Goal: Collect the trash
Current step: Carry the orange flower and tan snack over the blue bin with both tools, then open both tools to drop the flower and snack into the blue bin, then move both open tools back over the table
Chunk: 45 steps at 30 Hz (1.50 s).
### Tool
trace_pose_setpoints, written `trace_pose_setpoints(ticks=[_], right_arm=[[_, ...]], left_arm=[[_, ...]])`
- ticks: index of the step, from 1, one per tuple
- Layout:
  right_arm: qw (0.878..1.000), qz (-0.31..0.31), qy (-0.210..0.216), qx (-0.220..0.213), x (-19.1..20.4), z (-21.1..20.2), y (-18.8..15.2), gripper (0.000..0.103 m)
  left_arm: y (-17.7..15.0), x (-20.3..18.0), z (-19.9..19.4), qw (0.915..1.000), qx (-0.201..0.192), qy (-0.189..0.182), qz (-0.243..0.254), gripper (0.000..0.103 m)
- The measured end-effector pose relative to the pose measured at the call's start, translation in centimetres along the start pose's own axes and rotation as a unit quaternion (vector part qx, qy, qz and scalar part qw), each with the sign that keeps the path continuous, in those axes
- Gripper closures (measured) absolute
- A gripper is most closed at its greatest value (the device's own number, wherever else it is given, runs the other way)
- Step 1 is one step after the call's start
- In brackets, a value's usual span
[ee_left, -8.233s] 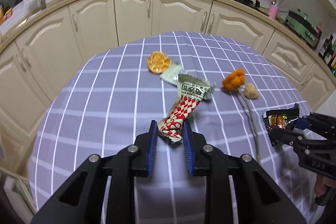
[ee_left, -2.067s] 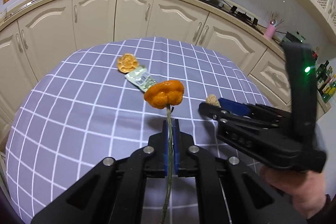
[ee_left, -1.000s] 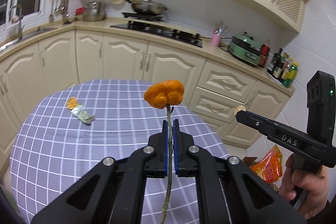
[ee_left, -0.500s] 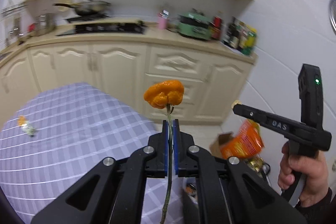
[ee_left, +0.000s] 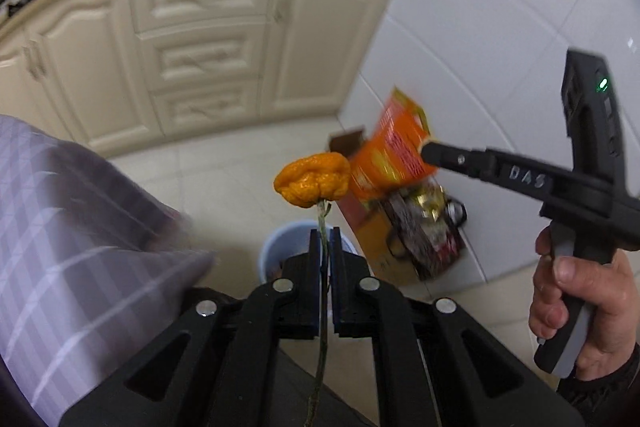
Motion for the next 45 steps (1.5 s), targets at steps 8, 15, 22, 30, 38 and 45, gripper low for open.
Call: trace_pose_setpoints(ticks=[8, 15, 22, 30, 38, 45], right_arm=[[0.999, 0.044, -0.002, 0.029, -3.8, 2.9, -0.8, 0.080], [0.996, 0.079, -0.013, 0.028, -5.4, 3.5, -1.3, 0.028], [0.996, 0.083, -0.036, 0.023, -5.3, 3.4, -1.1, 0.006], [0.997, 0.067, -0.031, 0.023, -3.3, 2.9, -0.9, 0.006], [0.999, 0.038, -0.023, 0.004, 0.2, 1.4, 0.8, 0.006], [1.000, -0.006, 0.003, -0.010, 5.5, 0.7, 2.7, 0.006]], left_arm=[[-0.3, -1.8, 8.2, 0.9951, 0.094, -0.029, 0.014, 0.099], [1.2, 0.1, 8.0, 0.9982, 0.058, 0.014, 0.008, 0.014], [2.7, 2.5, 4.2, 0.9983, 0.010, 0.056, -0.008, 0.013], [3.9, 3.2, -0.6, 0.9964, -0.048, 0.067, -0.020, 0.012], [4.3, 4.0, -5.2, 0.9921, -0.095, 0.075, -0.032, 0.011], [4.4, 6.6, -10.0, 0.9838, -0.142, 0.095, -0.053, 0.011]])
Point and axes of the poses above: each gripper's, at about its wrist camera, not at the fingertips, and z roughly the way its jaws point, x to its left, y to its top, the point moved 6 cm from there along z, roughly the way its jaws point, and after that the axes turned 4 degrees about -z, right-handed, at the moved point
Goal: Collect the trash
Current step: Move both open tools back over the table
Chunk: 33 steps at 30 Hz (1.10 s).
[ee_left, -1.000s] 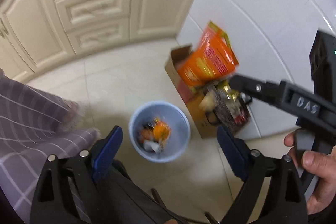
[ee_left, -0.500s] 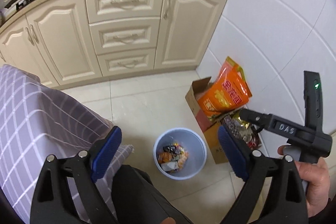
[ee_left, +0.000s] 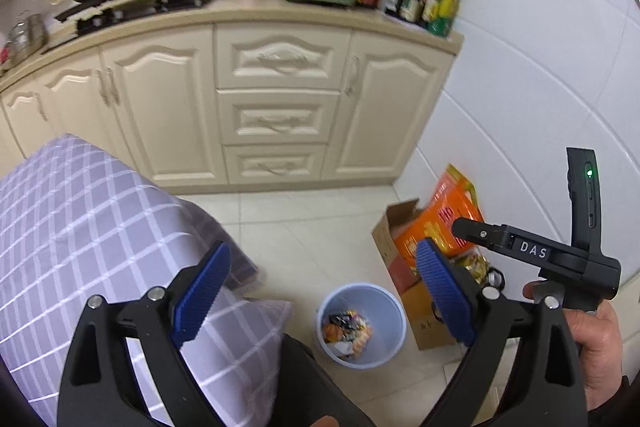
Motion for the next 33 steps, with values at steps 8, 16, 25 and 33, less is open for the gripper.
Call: trace_pose_setpoints(ticks=[8, 16, 25, 33], right_arm=[[0.997, -0.067, 0.044, -0.009, 8.5, -0.2, 1.3, 0.006], [0.985, -0.140, 0.100, -0.013, 18.7, -0.2, 1.6, 0.006], [0.951, -0.256, 0.173, -0.002, 32.7, 0.6, -0.9, 0.006], [0.909, -0.348, 0.229, 0.027, 44.0, 2.5, -5.6, 0.006]], left_arm=[[1.4, 6.7, -5.3, 0.9964, -0.048, 0.046, -0.053, 0.010], [1.6, 14.7, -11.9, 0.9813, -0.102, 0.117, -0.114, 0.008], [-0.8, 24.1, -19.8, 0.9481, -0.153, 0.205, -0.189, 0.007], [-3.9, 31.2, -25.6, 0.9153, -0.179, 0.270, -0.240, 0.007]])
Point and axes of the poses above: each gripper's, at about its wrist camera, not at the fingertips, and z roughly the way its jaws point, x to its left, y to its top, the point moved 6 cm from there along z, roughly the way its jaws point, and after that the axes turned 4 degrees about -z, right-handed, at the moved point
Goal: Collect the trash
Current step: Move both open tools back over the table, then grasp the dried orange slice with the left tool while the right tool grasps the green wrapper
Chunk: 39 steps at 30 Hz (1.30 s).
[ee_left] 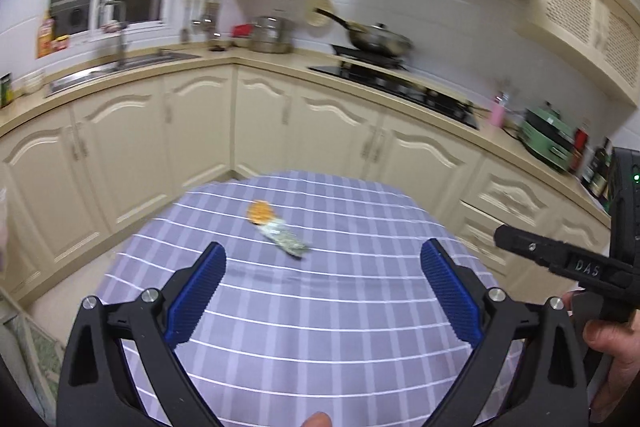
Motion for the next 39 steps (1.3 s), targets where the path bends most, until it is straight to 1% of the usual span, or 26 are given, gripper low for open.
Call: trace_pose_setpoints(ticks=[4, 7, 13, 15, 17, 18, 21, 22, 23, 24, 26, 27, 29, 30, 34, 39], right_arm=[[0.998, -0.046, 0.027, 0.019, 4.2, 3.9, 0.9, 0.006], [0.996, -0.077, 0.038, 0.036, 6.5, 6.7, 1.1, 0.006], [0.988, -0.130, 0.051, 0.067, 9.1, 12.6, 0.8, 0.006], [0.984, -0.147, 0.053, 0.083, 9.7, 15.2, 0.5, 0.007], [0.981, -0.155, 0.055, 0.098, 10.1, 17.2, 0.2, 0.017], [0.980, -0.161, 0.055, 0.106, 10.4, 18.2, 0.0, 0.020], [0.975, -0.176, 0.053, 0.128, 10.9, 21.1, -0.7, 0.036], [0.972, -0.182, 0.051, 0.138, 11.1, 22.2, -1.1, 0.052], [0.970, -0.187, 0.050, 0.149, 11.2, 23.0, -1.5, 0.071], [0.968, -0.196, 0.046, 0.149, 11.4, 23.3, -1.7, 0.073], [0.967, -0.212, 0.043, 0.137, 11.4, 23.0, -1.9, 0.079], [0.968, -0.209, 0.045, 0.134, 11.1, 22.7, -1.9, 0.083], [0.971, -0.193, 0.048, 0.134, 10.3, 22.4, -1.8, 0.086], [0.973, -0.185, 0.042, 0.129, 9.5, 22.0, -1.7, 0.087], [0.982, -0.141, 0.042, 0.115, 6.5, 20.6, -1.1, 0.087], [0.988, -0.107, 0.038, 0.102, 4.0, 19.0, -0.4, 0.087]], left_arm=[[0.8, 3.3, -0.1, 0.9994, -0.012, 0.031, -0.005, 0.007], [0.9, 5.3, 0.2, 0.9988, -0.015, 0.044, -0.013, 0.007], [1.1, 8.5, 2.4, 0.9976, -0.005, 0.066, -0.022, 0.007], [0.9, 9.3, 3.3, 0.9971, 0.000, 0.072, -0.025, 0.007], [0.7, 10.2, 4.4, 0.9963, 0.009, 0.080, -0.027, 0.007], [0.7, 10.7, 4.9, 0.9959, 0.014, 0.085, -0.028, 0.007], [0.2, 11.6, 6.7, 0.9948, 0.029, 0.093, -0.031, 0.007], [0.2, 11.8, 7.2, 0.9945, 0.033, 0.095, -0.031, 0.007], [0.1, 12.0, 7.8, 0.9942, 0.037, 0.096, -0.030, 0.007], [0.0, 12.1, 8.5, 0.9938, 0.044, 0.098, -0.028, 0.007], [-0.2, 12.2, 9.5, 0.9934, 0.051, 0.099, -0.026, 0.007], [-0.3, 12.2, 10.2, 0.9933, 0.055, 0.099, -0.024, 0.007], [-0.3, 11.9, 11.4, 0.9931, 0.064, 0.096, -0.019, 0.007], [-0.3, 11.7, 12.2, 0.9931, 0.069, 0.094, -0.015, 0.007], [-0.3, 10.4, 15.0, 0.9931, 0.083, 0.082, 0.002, 0.007], [-0.1, 8.8, 19.0, 0.9915, 0.103, 0.076, 0.025, 0.007]])
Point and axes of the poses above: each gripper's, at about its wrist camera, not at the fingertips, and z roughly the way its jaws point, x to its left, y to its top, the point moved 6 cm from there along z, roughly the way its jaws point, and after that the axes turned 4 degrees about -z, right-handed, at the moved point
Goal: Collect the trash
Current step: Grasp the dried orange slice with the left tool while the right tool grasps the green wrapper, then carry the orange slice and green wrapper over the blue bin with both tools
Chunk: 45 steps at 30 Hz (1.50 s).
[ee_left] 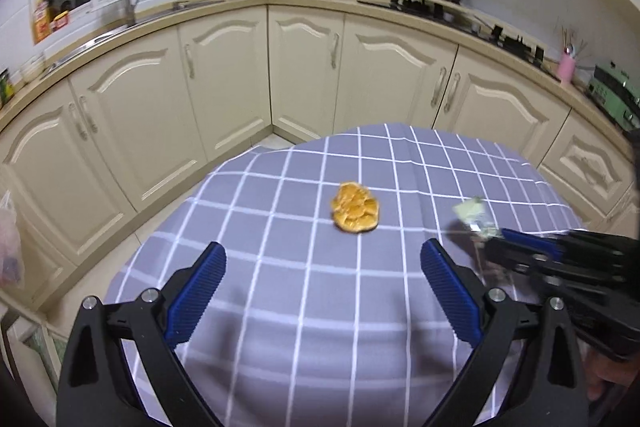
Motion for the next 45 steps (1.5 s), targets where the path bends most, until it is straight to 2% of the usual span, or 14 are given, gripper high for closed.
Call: trace_pose_setpoints(ticks=[5, 6, 7, 9, 11, 13, 18, 24, 29, 34, 39, 45], right_arm=[[1.000, 0.023, -0.003, -0.011, -1.5, -1.3, -0.1, 0.087], [1.000, 0.027, -0.003, -0.013, -1.8, -1.5, -0.1, 0.087], [0.999, 0.032, -0.004, -0.016, -2.1, -1.8, -0.2, 0.087], [0.999, 0.038, -0.005, -0.020, -2.4, -2.5, -0.3, 0.087], [0.999, 0.044, -0.007, -0.025, -2.7, -3.4, -0.5, 0.087], [0.998, 0.052, -0.008, -0.032, -2.9, -4.5, -0.8, 0.087], [0.996, 0.070, -0.017, -0.051, -3.5, -8.1, -2.1, 0.087], [0.992, 0.088, -0.031, -0.082, -3.5, -13.7, -4.0, 0.087], [0.986, 0.102, -0.046, -0.120, -3.8, -19.7, -5.9, 0.087], [0.979, 0.117, -0.067, -0.154, -4.8, -25.4, -8.3, 0.087], [0.969, 0.144, -0.093, -0.181, -6.7, -30.2, -11.3, 0.087], [0.948, 0.212, -0.144, -0.189, -11.4, -35.1, -18.4, 0.087]], left_arm=[[1.2, -1.4, 4.3, 0.9992, 0.036, 0.002, 0.020, 0.008], [1.4, -1.6, 5.2, 0.9988, 0.043, 0.003, 0.023, 0.014], [1.4, -1.8, 5.9, 0.9983, 0.053, 0.000, 0.026, 0.027], [1.3, -1.9, 6.9, 0.9977, 0.061, -0.002, 0.029, 0.040], [1.5, -2.5, 6.8, 0.9974, 0.057, -0.007, 0.044, 0.068], [1.2, -2.8, 6.0, 0.9967, 0.063, -0.041, 0.030, 0.068], [-0.4, -3.7, 2.4, 0.9968, 0.047, -0.056, 0.034, 0.068], [-2.0, -5.7, -5.0, 0.9964, 0.009, -0.078, 0.033, 0.068], [-3.0, -9.0, -11.7, 0.9924, -0.033, -0.109, 0.047, 0.068], [-4.4, -13.4, -17.3, 0.9850, -0.064, -0.147, 0.064, 0.068], [-6.3, -17.8, -21.1, 0.9767, -0.075, -0.182, 0.086, 0.068], [-10.7, -25.3, -24.0, 0.9591, -0.062, -0.240, 0.136, 0.068]])
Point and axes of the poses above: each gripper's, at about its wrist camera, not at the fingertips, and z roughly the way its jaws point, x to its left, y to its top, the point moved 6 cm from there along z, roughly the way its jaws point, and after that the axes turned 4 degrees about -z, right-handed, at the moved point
